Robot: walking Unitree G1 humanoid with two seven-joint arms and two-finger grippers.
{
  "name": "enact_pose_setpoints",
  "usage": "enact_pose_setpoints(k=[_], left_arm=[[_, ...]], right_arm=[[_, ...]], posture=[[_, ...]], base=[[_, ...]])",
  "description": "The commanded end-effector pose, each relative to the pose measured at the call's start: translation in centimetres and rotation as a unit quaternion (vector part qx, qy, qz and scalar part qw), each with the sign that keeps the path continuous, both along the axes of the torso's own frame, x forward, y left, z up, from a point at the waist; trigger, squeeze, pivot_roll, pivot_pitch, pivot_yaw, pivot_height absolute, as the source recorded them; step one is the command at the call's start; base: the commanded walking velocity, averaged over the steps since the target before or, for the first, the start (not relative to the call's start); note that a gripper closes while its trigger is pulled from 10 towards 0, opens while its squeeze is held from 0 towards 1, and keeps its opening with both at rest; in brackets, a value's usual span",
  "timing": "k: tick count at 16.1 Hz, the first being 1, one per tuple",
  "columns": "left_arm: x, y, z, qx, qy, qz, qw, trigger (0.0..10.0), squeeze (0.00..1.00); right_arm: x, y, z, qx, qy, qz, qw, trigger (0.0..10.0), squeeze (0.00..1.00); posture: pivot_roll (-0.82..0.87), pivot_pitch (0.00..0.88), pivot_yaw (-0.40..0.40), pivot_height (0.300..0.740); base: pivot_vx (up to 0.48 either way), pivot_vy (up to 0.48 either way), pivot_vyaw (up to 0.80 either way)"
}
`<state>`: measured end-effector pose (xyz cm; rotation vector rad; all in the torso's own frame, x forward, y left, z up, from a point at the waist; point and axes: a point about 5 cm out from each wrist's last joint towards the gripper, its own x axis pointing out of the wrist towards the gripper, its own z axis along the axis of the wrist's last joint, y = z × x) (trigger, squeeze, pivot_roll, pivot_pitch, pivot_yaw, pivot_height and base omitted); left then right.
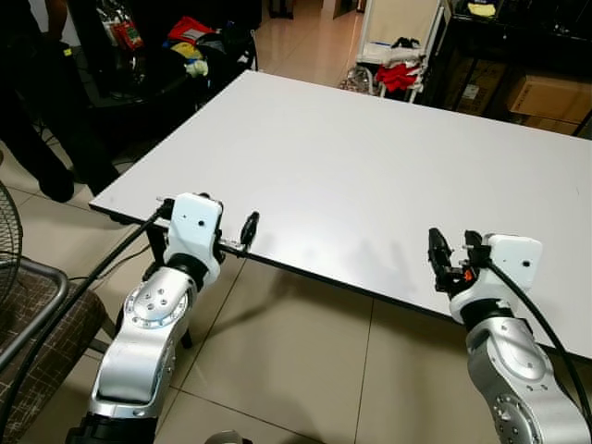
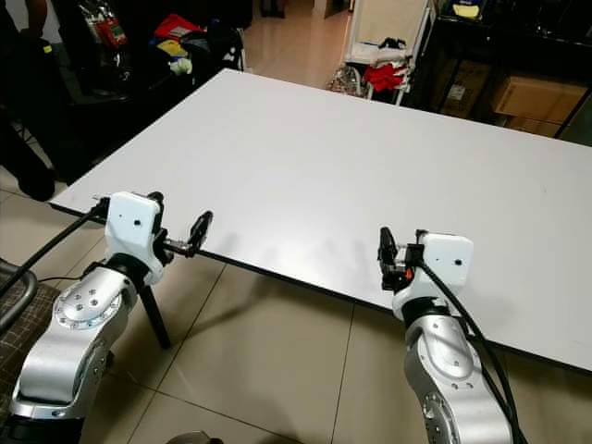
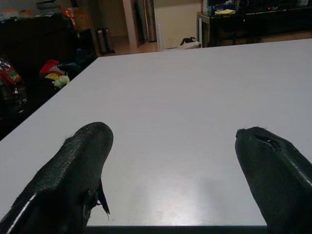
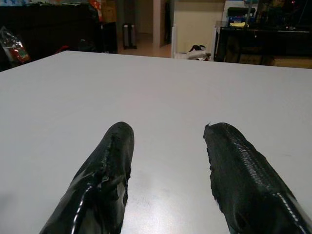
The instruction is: Setting the table
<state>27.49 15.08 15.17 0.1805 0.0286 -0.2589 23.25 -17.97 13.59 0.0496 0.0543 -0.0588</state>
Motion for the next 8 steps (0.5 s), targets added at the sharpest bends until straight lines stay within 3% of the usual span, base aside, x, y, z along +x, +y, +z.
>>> enact_pose_setpoints(k=[1,7,8], left_arm=[[0.79,3.67,0.33,0.023,0.05,0.122,0.991,10.0,0.0],[0.82,3.69,0.37,0.023,0.049,0.122,0.991,10.0,0.0],[1.32,3.53,0.42,0.015,0.055,0.108,0.992,10.0,1.0]], right_arm=[[1.22,-0.29,1.95,0.026,-0.016,-0.002,1.0,10.0,0.0],[1.22,-0.27,1.95,0.024,-0.017,-0.001,1.0,10.0,0.0],[1.22,0.04,1.74,0.059,-0.016,0.011,0.998,10.0,1.0]], posture=[[0.02,0.0,0.008,0.74],[0.02,0.0,0.008,0.74],[0.0,0.0,0.044,0.74]], base=[[0.0,0.0,0.0],[0.0,0.0,0.0],[0.0,0.0,0.0]])
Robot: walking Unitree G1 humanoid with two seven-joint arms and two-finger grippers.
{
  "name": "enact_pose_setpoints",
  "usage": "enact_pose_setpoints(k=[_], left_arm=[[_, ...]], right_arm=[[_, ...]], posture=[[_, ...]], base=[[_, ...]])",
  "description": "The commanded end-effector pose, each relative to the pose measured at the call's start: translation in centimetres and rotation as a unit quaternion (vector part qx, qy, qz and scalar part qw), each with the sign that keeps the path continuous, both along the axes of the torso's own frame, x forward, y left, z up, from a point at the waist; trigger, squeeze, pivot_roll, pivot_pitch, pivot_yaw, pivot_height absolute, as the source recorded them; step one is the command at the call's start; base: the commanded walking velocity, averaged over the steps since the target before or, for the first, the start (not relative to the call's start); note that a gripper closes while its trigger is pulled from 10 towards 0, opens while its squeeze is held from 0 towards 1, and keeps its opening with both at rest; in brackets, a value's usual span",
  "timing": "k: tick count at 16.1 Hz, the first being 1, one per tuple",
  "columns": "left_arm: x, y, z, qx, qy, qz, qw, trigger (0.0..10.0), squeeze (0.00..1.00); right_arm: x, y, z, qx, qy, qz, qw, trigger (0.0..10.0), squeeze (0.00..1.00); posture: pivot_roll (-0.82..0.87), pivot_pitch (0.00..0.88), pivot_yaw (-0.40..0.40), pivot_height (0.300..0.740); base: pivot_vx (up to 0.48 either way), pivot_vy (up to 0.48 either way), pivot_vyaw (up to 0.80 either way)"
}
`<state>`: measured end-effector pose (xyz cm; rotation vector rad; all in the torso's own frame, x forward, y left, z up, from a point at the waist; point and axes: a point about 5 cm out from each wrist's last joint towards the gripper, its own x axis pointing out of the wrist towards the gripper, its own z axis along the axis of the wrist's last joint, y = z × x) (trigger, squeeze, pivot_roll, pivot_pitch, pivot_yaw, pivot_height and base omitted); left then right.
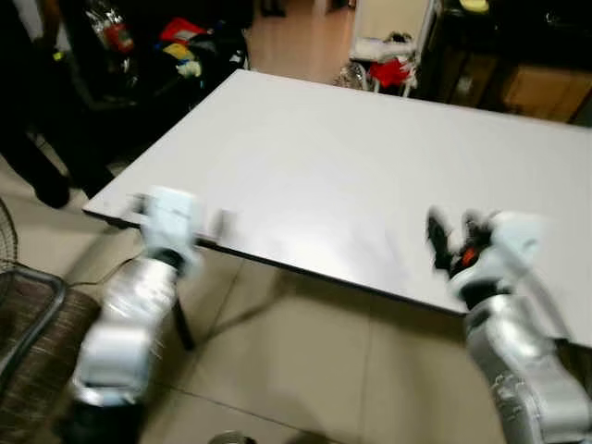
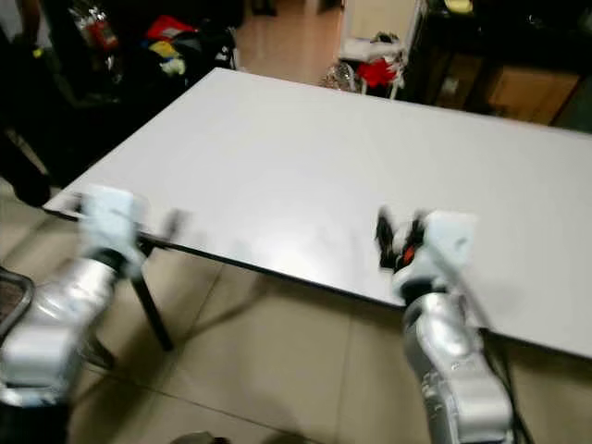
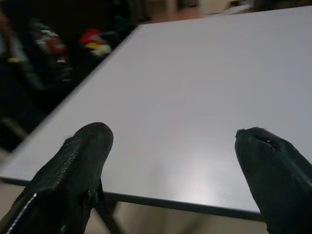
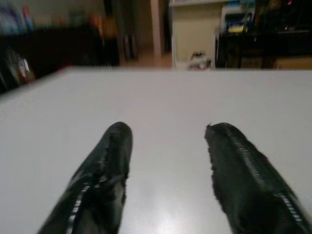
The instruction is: Setting the table
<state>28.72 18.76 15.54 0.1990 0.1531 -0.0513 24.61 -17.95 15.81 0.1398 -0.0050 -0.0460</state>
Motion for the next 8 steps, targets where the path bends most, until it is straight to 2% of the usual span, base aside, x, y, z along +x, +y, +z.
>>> enact_pose_setpoints(k=[1,3,6,8], left_arm=[[0.2,-0.2,0.1,-0.006,0.006,-0.004,1.0,10.0,1.0],[0.2,-0.1,0.1,-0.011,0.009,-0.004,1.0,10.0,1.0],[0.4,0.2,0.2,-0.026,0.005,0.02,0.999,10.0,1.0],[0.1,0.6,0.1,-0.039,-0.002,0.037,0.999,10.0,1.0]], right_arm=[[-0.1,0.1,-0.5,0.024,0.015,0.01,1.0,10.0,1.0],[-0.1,0.3,-0.6,0.033,0.016,0.026,0.999,10.0,1.0],[0.0,1.1,-0.6,0.016,0.028,0.058,0.998,10.0,1.0],[0.3,1.2,-0.5,-0.012,0.029,0.069,0.997,10.0,1.0]], posture=[[0.0,0.0,0.044,0.74],[0.0,0.0,0.047,0.74],[0.01,0.0,0.046,0.74],[0.02,0.0,0.026,0.74]], base=[[0.0,0.0,0.0],[0.0,0.0,0.0],[0.0,0.0,0.0],[0.0,0.0,0.0]])
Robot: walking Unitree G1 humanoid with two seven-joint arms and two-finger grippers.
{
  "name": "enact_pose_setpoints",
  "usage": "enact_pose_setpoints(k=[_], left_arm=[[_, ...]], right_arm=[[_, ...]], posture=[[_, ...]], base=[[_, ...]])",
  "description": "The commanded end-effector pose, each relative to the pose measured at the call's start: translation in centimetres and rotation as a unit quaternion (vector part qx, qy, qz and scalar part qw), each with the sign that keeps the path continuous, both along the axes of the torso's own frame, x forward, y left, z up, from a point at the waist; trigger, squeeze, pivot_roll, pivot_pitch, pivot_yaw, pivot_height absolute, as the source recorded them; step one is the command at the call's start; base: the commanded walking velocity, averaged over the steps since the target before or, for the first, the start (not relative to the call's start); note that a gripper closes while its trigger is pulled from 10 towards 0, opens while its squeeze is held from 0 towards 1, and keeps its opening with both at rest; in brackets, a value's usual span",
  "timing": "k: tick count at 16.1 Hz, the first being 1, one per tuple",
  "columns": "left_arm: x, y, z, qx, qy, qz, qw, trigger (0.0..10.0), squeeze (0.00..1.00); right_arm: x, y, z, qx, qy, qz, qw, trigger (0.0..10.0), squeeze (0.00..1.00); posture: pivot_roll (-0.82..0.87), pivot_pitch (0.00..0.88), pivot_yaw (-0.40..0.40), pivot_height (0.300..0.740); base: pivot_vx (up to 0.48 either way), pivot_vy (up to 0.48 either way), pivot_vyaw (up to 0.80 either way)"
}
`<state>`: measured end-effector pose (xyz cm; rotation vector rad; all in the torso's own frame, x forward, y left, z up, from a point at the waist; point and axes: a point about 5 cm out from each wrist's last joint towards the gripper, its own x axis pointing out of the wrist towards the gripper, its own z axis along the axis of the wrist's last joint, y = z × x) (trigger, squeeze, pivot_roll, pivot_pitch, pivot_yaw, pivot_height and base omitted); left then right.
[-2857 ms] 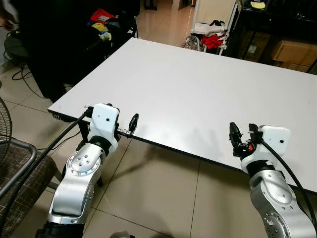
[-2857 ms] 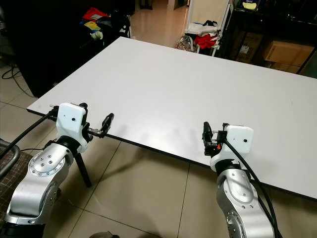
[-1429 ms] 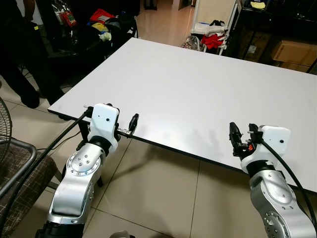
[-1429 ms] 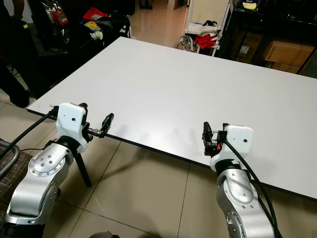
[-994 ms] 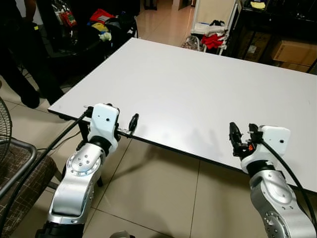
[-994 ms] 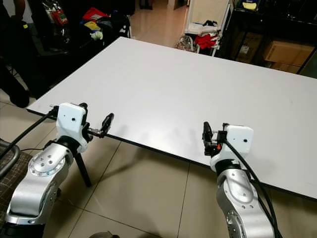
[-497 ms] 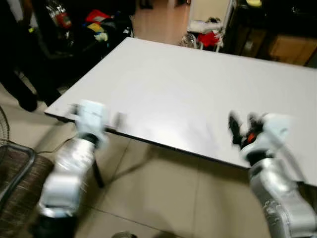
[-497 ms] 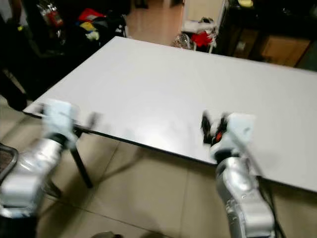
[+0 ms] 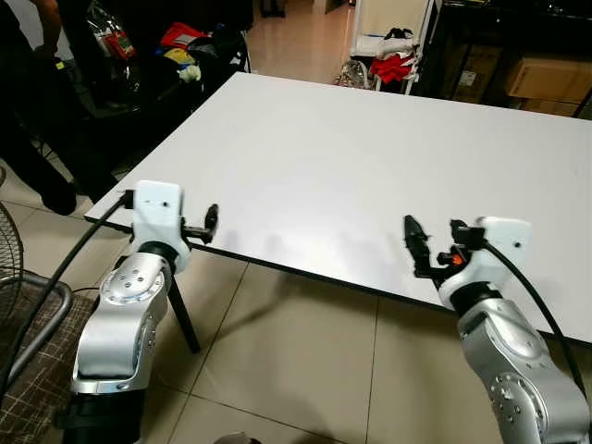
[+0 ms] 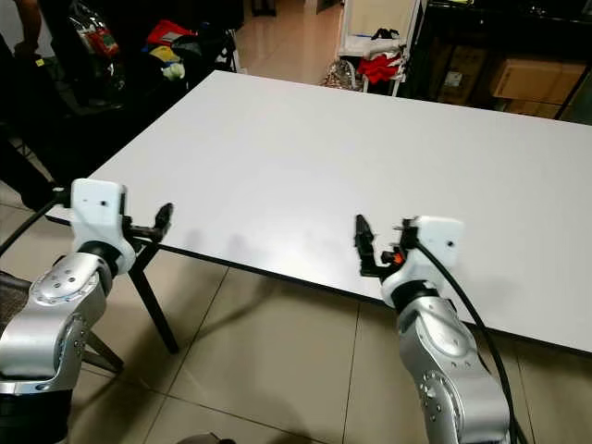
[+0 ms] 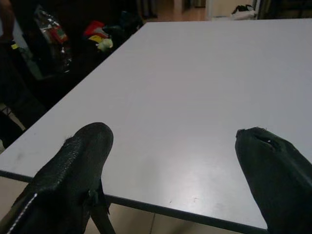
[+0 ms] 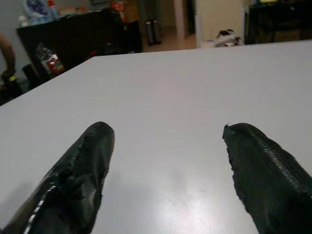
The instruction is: Setting the table
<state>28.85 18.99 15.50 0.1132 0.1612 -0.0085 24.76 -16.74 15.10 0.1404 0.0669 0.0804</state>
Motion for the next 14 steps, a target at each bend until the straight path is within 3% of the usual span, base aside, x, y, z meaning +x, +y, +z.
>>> enact_pose_setpoints(k=[1,2,3,4,5,7,10,11,14], left_arm=[[-0.5,0.6,0.1,0.02,-0.011,0.013,1.0,10.0,1.0],[-1.0,0.6,-0.1,0.018,-0.004,0.005,1.0,10.0,0.0],[-1.2,0.7,-0.1,0.019,-0.001,0.006,1.0,10.0,0.0],[-1.5,0.7,0.1,0.023,-0.009,-0.003,1.0,10.0,0.0],[-1.5,0.5,0.3,0.035,-0.013,-0.01,0.999,10.0,0.0],[-1.4,0.2,0.7,0.038,-0.027,-0.022,0.999,10.0,0.0],[-1.1,-0.3,1.2,0.051,-0.036,-0.037,0.997,10.0,0.0],[-1.1,-0.3,1.2,0.051,-0.036,-0.039,0.997,10.0,0.0],[-0.9,-0.3,1.2,0.052,-0.035,-0.04,0.997,10.0,0.0]], right_arm=[[0.3,0.2,0.1,-0.03,-0.002,0.01,0.999,10.0,1.0],[0.4,0.1,0.1,-0.057,-0.014,-0.001,0.998,10.0,1.0],[0.4,0.0,0.1,-0.063,-0.019,-0.007,0.998,10.0,1.0],[0.2,0.1,1.1,-0.039,-0.073,0.003,0.997,10.0,1.0],[0.1,0.0,1.5,-0.023,-0.09,0.004,0.996,10.0,1.0],[-0.1,-0.3,1.2,-0.038,-0.073,-0.001,0.997,10.0,1.0],[-0.4,-0.3,0.5,-0.016,-0.048,-0.002,0.999,10.0,1.0],[-0.5,-0.2,0.1,-0.018,-0.037,-0.001,0.999,10.0,0.0],[-0.5,0.0,-0.2,-0.013,-0.026,-0.002,1.0,10.0,0.0]], posture=[[0.03,0.0,0.018,0.74],[0.04,0.0,0.012,0.74],[0.04,0.0,0.012,0.74],[0.04,0.0,0.01,0.74],[0.04,0.0,0.015,0.74],[0.04,0.0,0.019,0.74],[0.02,0.0,0.045,0.74],[0.02,0.0,0.045,0.74],[0.01,0.0,0.056,0.74]], base=[[0.0,0.0,0.0],[0.0,0.0,0.0],[0.0,0.0,0.0],[0.0,0.0,0.0],[0.0,0.0,0.0],[0.0,0.0,0.0],[0.0,-0.428,0.0],[0.0,-0.431,0.0],[0.0,-0.43,0.0]])
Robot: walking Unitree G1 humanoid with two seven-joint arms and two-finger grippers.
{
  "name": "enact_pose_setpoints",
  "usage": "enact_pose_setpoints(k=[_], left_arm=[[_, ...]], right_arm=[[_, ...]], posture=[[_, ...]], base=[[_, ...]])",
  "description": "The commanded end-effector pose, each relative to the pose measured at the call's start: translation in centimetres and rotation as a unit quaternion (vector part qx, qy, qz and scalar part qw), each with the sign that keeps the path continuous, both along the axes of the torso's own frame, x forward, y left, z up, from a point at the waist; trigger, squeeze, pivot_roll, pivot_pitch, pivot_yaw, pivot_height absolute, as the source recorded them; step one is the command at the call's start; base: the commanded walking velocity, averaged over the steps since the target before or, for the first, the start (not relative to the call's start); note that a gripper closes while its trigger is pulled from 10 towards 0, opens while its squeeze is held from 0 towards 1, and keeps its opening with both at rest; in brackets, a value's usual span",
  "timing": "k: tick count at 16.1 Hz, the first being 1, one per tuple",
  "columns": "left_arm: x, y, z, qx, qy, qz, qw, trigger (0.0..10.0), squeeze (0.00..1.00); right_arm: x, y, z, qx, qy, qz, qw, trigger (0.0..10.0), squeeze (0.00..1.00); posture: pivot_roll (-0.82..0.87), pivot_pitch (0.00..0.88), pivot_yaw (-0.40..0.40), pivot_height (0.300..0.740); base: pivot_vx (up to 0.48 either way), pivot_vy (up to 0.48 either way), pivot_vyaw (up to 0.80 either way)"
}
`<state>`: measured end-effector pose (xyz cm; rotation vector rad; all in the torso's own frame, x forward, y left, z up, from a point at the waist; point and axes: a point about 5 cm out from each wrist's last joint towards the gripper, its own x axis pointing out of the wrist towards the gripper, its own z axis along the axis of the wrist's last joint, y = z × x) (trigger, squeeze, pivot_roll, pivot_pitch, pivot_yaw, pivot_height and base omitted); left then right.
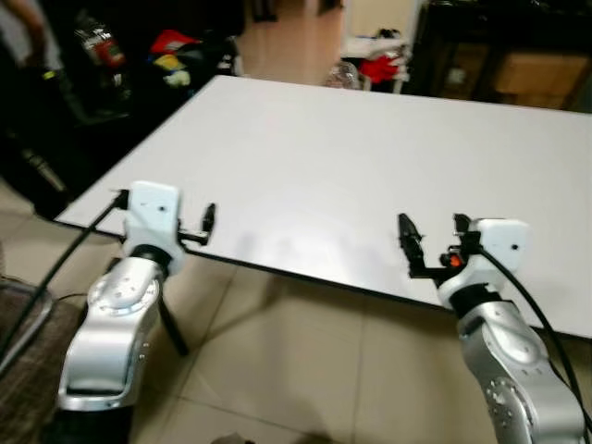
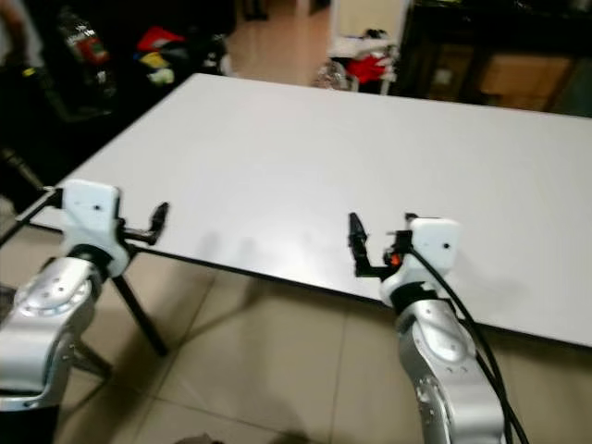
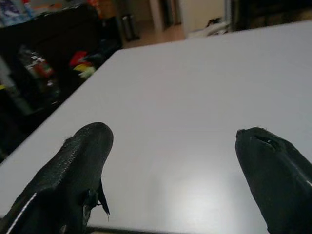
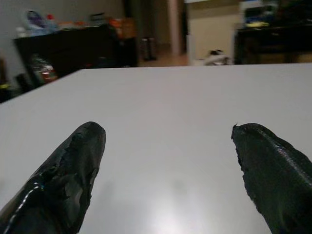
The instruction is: Setting the table
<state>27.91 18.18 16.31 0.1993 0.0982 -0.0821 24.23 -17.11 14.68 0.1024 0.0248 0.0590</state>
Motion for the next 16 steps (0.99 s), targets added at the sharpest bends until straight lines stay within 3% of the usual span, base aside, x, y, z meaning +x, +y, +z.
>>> enact_pose_setpoints(k=[1,6,16], left_arm=[[0.3,0.3,0.24,0.009,-0.005,0.005,1.0,10.0,0.0],[0.47,-0.07,0.47,0.005,-0.014,0.001,1.0,10.0,0.0],[0.34,-0.43,-0.25,0.008,0.003,-0.001,1.0,10.0,0.0]], right_arm=[[0.02,0.01,0.07,0.013,0.014,-0.007,1.0,10.0,0.0],[0.49,0.19,0.45,-0.02,0.006,0.01,1.0,10.0,0.0],[0.09,0.03,0.3,-0.003,0.017,-0.002,1.0,10.0,0.0]], posture=[[0.01,0.0,0.058,0.74],[0.01,0.0,0.044,0.74],[0.0,0.0,0.035,0.74]], base=[[0.0,0.0,0.0],[0.0,0.0,0.0],[-0.024,0.0,0.0]])
